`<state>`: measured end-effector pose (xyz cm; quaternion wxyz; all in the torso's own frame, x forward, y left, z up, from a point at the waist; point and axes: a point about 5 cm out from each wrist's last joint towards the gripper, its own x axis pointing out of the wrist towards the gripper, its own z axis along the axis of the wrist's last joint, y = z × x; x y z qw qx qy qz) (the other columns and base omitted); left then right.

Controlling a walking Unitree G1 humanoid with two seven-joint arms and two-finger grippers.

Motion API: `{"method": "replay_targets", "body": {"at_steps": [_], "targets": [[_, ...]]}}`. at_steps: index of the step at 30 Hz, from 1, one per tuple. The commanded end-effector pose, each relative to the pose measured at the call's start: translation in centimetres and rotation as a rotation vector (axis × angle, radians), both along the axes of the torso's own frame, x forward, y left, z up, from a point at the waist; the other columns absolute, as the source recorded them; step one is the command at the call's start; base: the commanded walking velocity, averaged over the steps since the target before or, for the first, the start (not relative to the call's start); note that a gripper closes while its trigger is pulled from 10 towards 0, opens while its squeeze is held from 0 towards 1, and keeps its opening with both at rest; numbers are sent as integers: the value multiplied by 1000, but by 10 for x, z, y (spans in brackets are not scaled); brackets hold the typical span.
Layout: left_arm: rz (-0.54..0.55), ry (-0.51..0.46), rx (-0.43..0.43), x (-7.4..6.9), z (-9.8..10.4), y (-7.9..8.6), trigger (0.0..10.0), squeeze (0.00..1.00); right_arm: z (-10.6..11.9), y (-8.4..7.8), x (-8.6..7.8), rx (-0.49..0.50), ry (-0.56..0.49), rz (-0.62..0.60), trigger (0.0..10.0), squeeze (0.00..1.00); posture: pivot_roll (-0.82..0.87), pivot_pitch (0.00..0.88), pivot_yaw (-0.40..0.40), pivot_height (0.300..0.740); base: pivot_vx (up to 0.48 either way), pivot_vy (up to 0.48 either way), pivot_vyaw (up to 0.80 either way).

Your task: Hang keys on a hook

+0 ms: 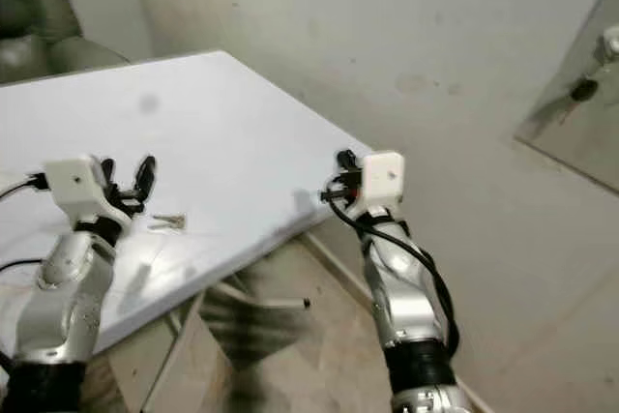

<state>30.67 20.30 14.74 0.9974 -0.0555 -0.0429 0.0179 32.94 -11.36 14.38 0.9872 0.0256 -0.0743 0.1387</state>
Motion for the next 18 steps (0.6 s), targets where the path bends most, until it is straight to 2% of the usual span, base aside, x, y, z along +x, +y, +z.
{"method": "replay_targets", "body": {"at_steps": [1,18], "targets": [[-28,-9,-4,3,3,-9,10000,0,8,-10,2,-7,-24,-29,10000,0,-85,0,-45,724,274,0,-638],[-23,-12,-3,4,5,-9,10000,0,9,-9,4,-5,-25,-24,10000,0,-81,0,-45,724,271,0,-641]]}}
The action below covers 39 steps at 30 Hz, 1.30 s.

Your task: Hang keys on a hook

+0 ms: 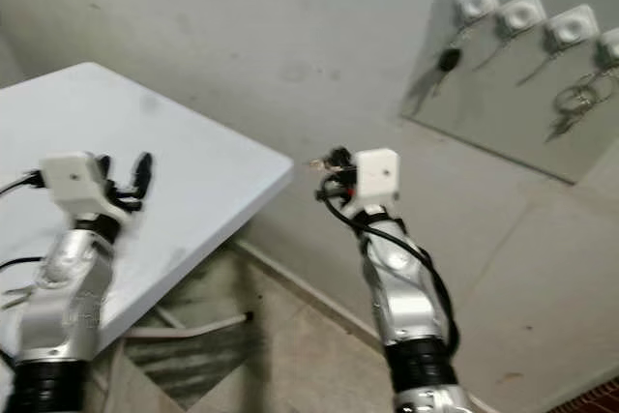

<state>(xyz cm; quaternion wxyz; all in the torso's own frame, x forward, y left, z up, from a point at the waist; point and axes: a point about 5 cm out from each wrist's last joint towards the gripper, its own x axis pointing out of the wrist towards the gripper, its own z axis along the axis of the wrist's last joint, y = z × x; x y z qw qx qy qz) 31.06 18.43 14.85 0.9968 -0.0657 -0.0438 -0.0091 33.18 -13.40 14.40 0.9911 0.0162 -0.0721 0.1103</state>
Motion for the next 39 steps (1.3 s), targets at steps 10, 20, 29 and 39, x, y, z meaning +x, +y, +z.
{"method": "replay_targets", "body": {"at_steps": [10,20,29,39], "targets": [[34,-8,14,0,4,10,10000,0,9,12,2,9,-31,38,10000,0,-80,0,-48,724,264,0,-639],[34,-9,7,0,4,10,10000,0,9,12,2,5,-31,39,10000,0,-81,0,-49,724,261,0,-638],[19,-29,6,-1,7,5,10000,0,10,14,1,-1,-44,46,10000,0,-79,0,-49,724,28,0,-330],[-137,-37,165,0,9,-25,10000,0,13,18,-1,18,-58,91,10000,0,-81,0,-48,724,0,0,0]]}}
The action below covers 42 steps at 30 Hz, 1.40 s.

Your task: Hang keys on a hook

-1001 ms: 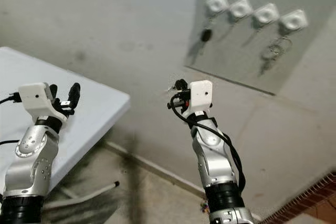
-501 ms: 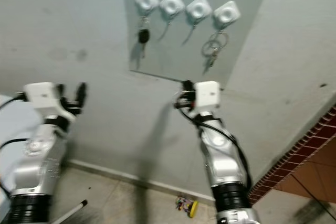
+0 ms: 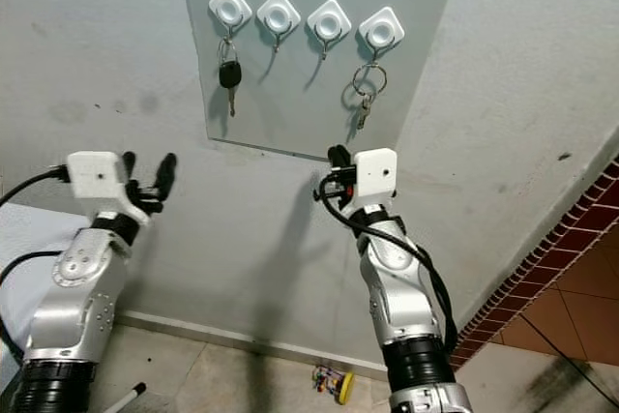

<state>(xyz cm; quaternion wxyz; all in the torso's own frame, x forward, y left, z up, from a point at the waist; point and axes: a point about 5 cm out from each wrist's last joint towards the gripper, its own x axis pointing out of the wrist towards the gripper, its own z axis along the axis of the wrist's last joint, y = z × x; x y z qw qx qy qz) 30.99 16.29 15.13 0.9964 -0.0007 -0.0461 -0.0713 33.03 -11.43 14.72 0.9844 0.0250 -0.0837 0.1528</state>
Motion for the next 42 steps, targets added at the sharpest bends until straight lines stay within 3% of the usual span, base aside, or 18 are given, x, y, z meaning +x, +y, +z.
{"method": "replay_targets", "body": {"at_steps": [1,6,12,31,35,42], "targets": [[-63,-33,58,2,8,-14,10000,0,13,0,1,12,-45,17,10000,0,-84,0,-46,724,0,0,0],[-159,-70,125,4,16,-34,10000,0,24,4,1,38,-88,54,10000,0,-90,0,-40,724,0,0,0],[-199,-131,121,6,32,-42,10000,0,45,7,1,82,-175,92,10000,0,-95,0,-31,724,0,0,0],[-198,-212,131,12,53,-42,10000,0,77,19,5,172,-276,142,10000,0,-89,0,-26,724,0,0,0],[-220,-259,104,11,68,-44,10000,0,91,22,4,255,-320,192,10000,0,-81,0,-30,724,0,0,0],[-255,-276,105,9,73,-51,10000,0,95,24,4,284,-328,221,10000,0,-80,0,-31,724,0,0,0]]}}
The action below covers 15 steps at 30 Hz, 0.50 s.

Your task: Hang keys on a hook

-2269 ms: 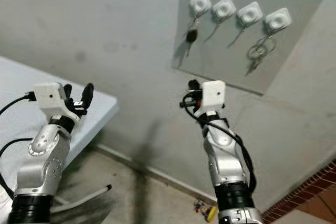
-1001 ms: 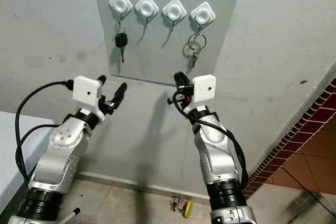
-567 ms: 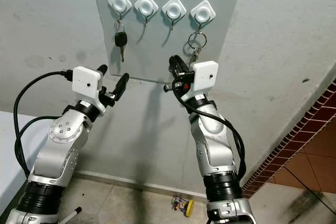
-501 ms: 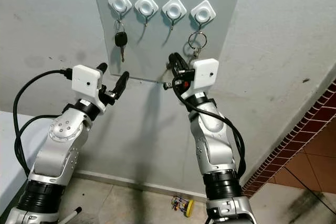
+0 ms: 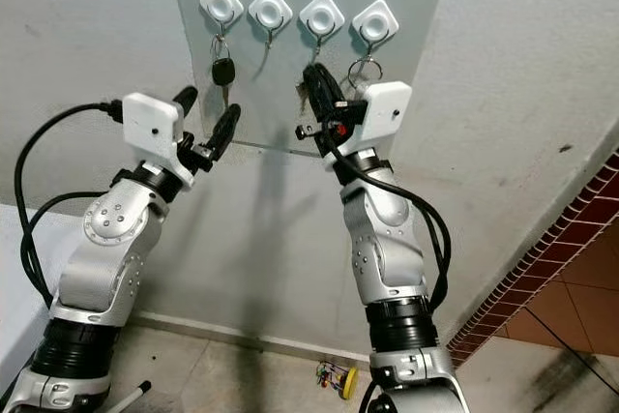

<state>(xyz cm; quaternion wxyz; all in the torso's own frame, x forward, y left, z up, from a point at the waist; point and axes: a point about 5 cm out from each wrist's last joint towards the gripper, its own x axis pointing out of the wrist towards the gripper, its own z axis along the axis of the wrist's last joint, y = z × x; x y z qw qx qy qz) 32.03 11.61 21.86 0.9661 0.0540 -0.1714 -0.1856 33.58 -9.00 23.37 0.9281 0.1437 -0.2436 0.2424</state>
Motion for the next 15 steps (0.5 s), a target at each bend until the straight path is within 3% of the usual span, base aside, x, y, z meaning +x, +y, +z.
{"method": "replay_targets", "body": {"at_steps": [1,15], "targets": [[-34,-14,5,-2,6,-5,10000,0,8,0,-1,5,-32,16,10000,0,-79,0,-32,724,0,0,0],[-58,-28,-7,-5,13,-8,10000,0,16,-5,1,104,-26,38,10000,0,-82,0,-29,724,0,0,0]]}}
